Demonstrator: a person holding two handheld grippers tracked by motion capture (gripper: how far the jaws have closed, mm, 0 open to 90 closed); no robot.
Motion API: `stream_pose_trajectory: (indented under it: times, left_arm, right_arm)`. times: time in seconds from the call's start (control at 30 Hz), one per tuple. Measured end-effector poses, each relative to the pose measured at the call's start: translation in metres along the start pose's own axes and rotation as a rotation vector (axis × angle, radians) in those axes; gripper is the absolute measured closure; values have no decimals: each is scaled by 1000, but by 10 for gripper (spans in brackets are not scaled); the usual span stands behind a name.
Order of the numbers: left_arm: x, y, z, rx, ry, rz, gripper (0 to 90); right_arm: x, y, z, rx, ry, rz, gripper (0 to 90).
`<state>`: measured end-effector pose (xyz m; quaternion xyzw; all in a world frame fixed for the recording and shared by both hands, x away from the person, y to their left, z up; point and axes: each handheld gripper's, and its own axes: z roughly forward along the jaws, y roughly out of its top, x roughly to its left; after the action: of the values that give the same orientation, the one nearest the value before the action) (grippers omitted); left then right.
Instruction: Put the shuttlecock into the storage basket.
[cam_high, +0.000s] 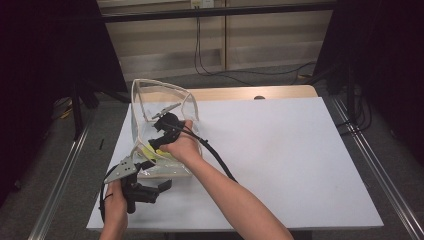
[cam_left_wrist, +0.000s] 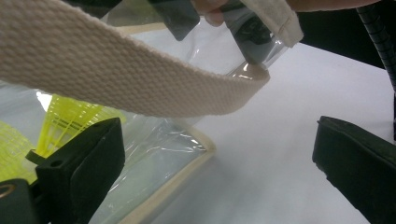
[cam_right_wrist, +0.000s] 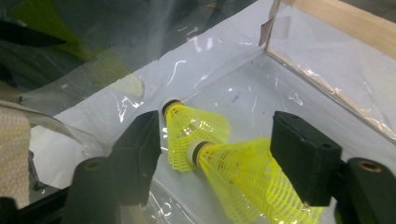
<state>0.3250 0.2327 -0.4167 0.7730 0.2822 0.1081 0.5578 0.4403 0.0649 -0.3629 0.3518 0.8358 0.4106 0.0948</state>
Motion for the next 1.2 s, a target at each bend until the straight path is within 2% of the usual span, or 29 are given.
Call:
stream_pose_trajectory:
  times: [0.07,0.23,0.3,0.6,0.77,0.83,0.97,1.03,1.07,1.2]
  left_arm:
    - [0,0,0,-1,-2,-2,25]
    - [0,0,-1,-2,0,2,25]
    - [1,0,-1,-1,1,3,25]
    - [0,1,-1,-3,-3,2,25]
    - [0,1,-1,-2,3,1,25]
    - [0,1,-1,-7,4,-5,25]
    - [1,1,-3,-8,2,-3,25]
    - [2,1,-3,-3,4,1,25]
    - [3,0,-3,-2,-14,-1,25]
    - [1,1,0,-4,-14,-3,25]
  right_arm:
    - [0,2,-1,-1,-2,0,308]
    - [0,6,-5,6,-41,-31,254]
    - [-2,7,-7,-5,-53,-29,243]
    - [-2,8,-13,-13,-43,-32,220]
    - [-1,12,-18,-36,-34,-31,207]
    - [-1,17,-24,-62,-36,-32,204]
    - [-1,25,-36,-66,-47,-48,175]
    - [-3,26,-42,-69,-54,-41,162]
    - [-4,27,-45,-69,-52,-35,156]
    - [-8,26,-57,-87,-46,-16,135]
